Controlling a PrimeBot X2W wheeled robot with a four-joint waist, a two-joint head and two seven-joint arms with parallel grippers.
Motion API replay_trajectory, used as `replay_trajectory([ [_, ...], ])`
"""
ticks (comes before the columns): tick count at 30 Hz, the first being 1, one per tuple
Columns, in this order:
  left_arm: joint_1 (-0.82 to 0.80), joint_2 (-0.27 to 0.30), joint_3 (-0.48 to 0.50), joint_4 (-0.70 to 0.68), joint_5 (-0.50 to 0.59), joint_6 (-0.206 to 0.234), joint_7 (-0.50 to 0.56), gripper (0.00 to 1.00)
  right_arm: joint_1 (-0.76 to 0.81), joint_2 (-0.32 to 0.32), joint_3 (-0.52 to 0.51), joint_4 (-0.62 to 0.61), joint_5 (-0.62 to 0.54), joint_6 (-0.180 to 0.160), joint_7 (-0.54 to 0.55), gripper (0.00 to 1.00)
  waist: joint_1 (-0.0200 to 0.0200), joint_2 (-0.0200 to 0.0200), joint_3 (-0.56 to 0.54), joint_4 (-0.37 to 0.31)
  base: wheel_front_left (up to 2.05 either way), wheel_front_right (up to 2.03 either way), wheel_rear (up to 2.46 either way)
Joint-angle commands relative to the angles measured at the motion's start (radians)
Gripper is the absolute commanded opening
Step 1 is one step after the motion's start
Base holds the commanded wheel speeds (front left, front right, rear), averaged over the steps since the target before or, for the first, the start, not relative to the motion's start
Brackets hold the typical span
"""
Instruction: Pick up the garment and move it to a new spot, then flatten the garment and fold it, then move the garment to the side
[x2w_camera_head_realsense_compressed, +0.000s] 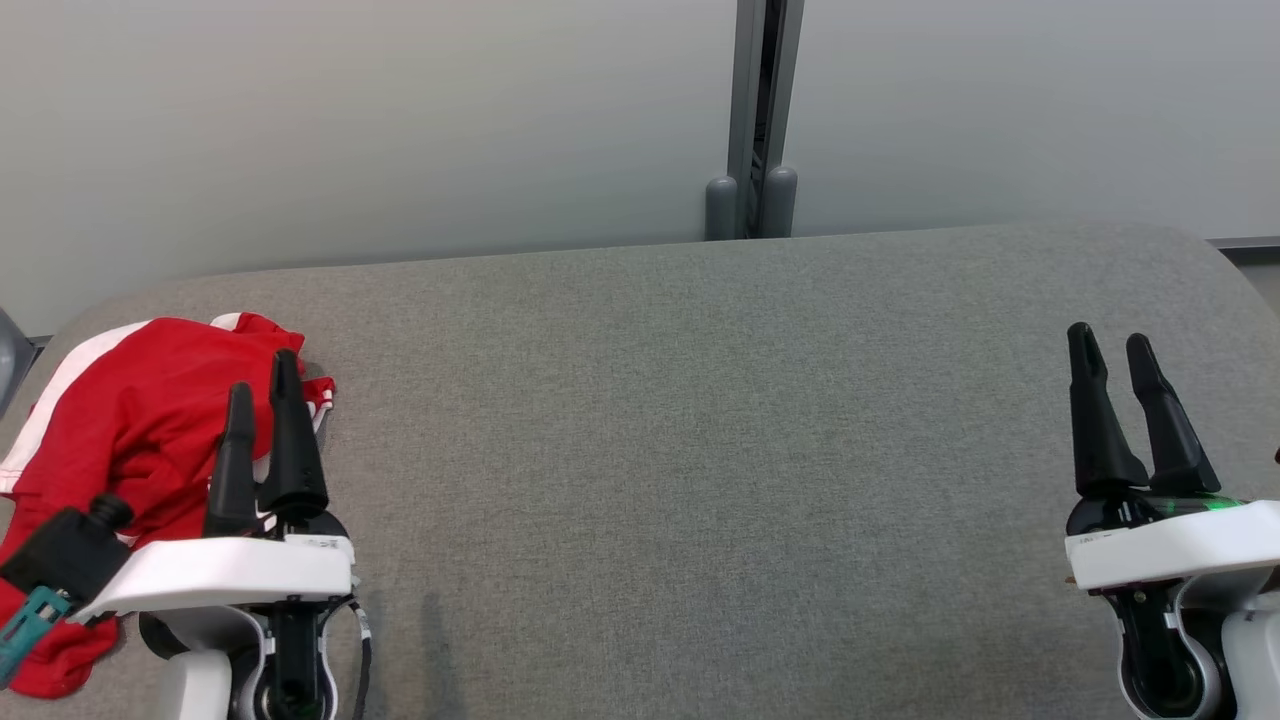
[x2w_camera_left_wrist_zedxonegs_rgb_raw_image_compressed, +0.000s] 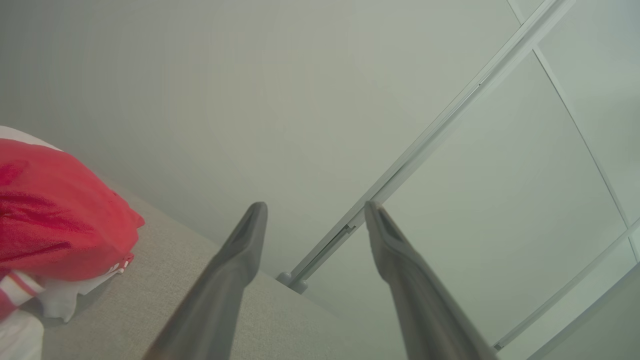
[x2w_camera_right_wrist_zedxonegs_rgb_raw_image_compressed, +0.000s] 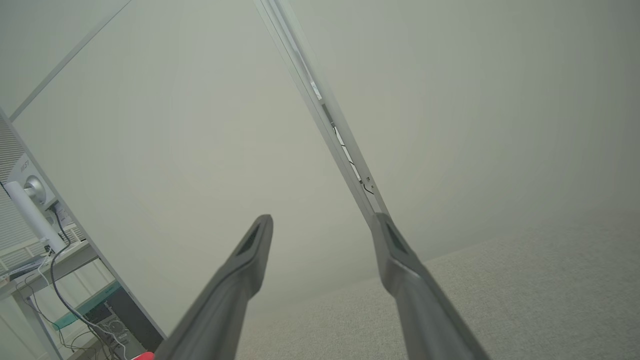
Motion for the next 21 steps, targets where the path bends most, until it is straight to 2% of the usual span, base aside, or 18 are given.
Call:
replay_trajectory([
  [1,-0.005,0.007,-0.012,-0.024,0.034,0.015,-0.007,1.0,-0.011,-0.012,0.007,-0.02,-0.036,0.001,-0.012,1.0,0.0,-0.0001,0.0,-0.001,0.0,0.0,0.0],
  [12,0.019,0.008,-0.151,0.026,0.291,0.093,-0.036,1.0,0.003,0.004,0.03,-0.001,-0.196,0.001,-0.047,1.0,0.0,-0.0001,-0.007,-0.005,0.0,0.0,0.0],
  [16,0.018,0.009,-0.181,0.056,0.342,0.124,-0.045,1.0,0.01,0.013,0.028,0.018,-0.226,0.001,-0.06,1.0,0.0,-0.0001,-0.008,-0.003,0.0,0.0,0.0],
  [21,0.021,0.009,-0.212,0.101,0.382,0.12,-0.057,1.0,0.02,0.017,0.041,0.053,-0.256,0.002,-0.073,1.0,0.0,-0.0001,-0.009,0.0,0.0,0.0,0.0],
])
